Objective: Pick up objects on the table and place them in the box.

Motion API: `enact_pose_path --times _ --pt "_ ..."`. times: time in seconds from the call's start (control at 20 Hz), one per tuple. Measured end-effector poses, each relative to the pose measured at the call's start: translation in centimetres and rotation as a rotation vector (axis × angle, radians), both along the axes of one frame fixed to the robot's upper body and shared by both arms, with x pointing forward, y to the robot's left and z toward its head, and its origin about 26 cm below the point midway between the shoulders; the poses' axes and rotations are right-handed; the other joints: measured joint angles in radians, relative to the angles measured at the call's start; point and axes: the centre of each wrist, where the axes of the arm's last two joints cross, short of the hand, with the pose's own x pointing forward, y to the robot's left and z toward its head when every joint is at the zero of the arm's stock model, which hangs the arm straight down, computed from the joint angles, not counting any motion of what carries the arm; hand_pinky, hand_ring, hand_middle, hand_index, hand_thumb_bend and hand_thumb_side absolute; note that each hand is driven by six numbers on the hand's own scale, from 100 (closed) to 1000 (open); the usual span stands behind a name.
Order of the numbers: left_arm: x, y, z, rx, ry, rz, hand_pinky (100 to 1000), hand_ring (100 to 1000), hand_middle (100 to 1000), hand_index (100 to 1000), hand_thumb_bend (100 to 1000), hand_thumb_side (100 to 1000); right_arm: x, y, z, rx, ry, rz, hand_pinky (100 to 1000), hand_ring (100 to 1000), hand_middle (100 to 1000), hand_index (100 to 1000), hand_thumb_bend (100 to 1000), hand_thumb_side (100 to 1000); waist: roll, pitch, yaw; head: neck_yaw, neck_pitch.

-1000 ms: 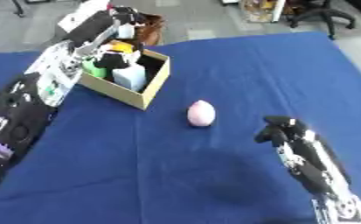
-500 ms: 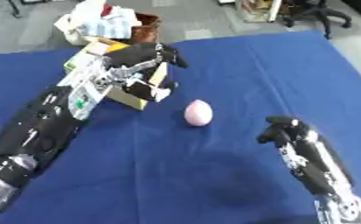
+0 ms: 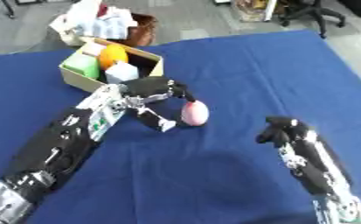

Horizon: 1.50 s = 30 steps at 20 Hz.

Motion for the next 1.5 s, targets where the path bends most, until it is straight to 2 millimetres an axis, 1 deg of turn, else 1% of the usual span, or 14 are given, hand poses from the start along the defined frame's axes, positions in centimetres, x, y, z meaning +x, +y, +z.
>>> enact_pose_path --times 0.1,0.15,0.25,0.45,0.5,0.55,0.75,1.0,1.05,1.1,1.3,1.4,1.45,1.5 --pt "-0.1 -0.2 -0.6 -0.001 0.017 -0.001 791 715 687 823 100 257 0.0 0.0 0.0 0.0 0.0 0.0 628 592 540 757 100 470 0.0 0.0 -0.001 0.0 0.0" --pt "-0.2 -0.3 -1.0 -0.005 0.024 0.002 780 692 657 802 100 257 0.0 0.0 0.0 0.0 0.0 0.001 628 592 541 757 100 470 0.0 0.0 -0.003 0.0 0.0" --pt "-0.3 -0.5 -1.6 -0.023 0.024 0.013 730 585 528 708 100 251 0.0 0.1 0.0 0.0 0.001 0.005 628 592 541 757 100 470 0.0 0.0 -0.006 0.0 0.0" --pt "-0.3 -0.3 -2.2 -0.114 -0.043 0.081 653 461 356 563 100 244 0.0 0.2 0.0 -0.001 0.002 0.007 628 593 541 757 100 470 0.0 0.0 -0.007 0.001 0.0" --pt "-0.3 -0.2 -2.3 -0.147 -0.07 0.104 650 457 349 558 100 244 0.0 0.2 0.0 -0.001 0.002 0.007 628 593 541 757 100 470 0.0 0.0 -0.007 0.001 0.0" --pt "-0.3 -0.1 -2.3 -0.18 -0.098 0.127 626 420 297 514 100 250 0.0 0.2 0.0 -0.001 0.002 0.007 628 593 541 757 100 470 0.0 0.0 -0.007 0.001 0.0" --pt "-0.1 0.1 -2.2 -0.329 -0.195 0.194 598 377 241 461 100 284 0.0 0.2 0.0 -0.001 0.002 0.007 628 593 541 757 100 470 0.0 0.0 -0.005 0.0 -0.001" --pt "0.0 0.7 -1.6 -0.469 -0.229 0.235 603 379 240 463 100 303 0.0 0.2 0.0 -0.001 0.002 0.007 628 593 541 757 100 470 0.0 0.0 -0.004 0.0 -0.001" --pt "0.0 0.9 -1.3 -0.484 -0.232 0.242 638 432 296 518 100 269 0.0 0.2 0.0 -0.001 0.002 0.007 628 593 541 757 100 470 0.0 0.0 -0.002 0.0 -0.001" --pt "0.1 1.1 -0.9 -0.486 -0.233 0.251 645 444 312 531 100 265 0.0 0.2 0.0 -0.001 0.002 0.007 628 593 541 757 100 470 0.0 0.0 -0.001 -0.001 -0.001" --pt "0.2 1.6 0.1 -0.442 -0.223 0.269 642 438 307 526 100 263 0.0 0.2 0.0 -0.001 0.002 0.007 629 593 542 757 100 470 0.0 0.0 0.0 -0.001 -0.001" --pt "0.1 1.7 0.4 -0.424 -0.22 0.266 683 497 377 593 100 248 0.0 0.2 0.0 -0.001 0.002 0.007 628 593 542 757 100 470 0.0 0.0 0.0 -0.002 -0.001" --pt "0.1 1.7 0.6 -0.406 -0.217 0.262 720 578 500 701 100 244 0.0 0.2 0.0 0.0 0.002 0.007 628 593 542 757 100 470 0.0 0.0 0.0 -0.002 -0.001" --pt "0.1 1.7 0.6 -0.376 -0.209 0.252 737 611 551 747 100 245 0.0 0.2 0.0 0.0 0.002 0.007 628 593 542 757 100 470 0.0 0.0 0.001 -0.002 -0.001"
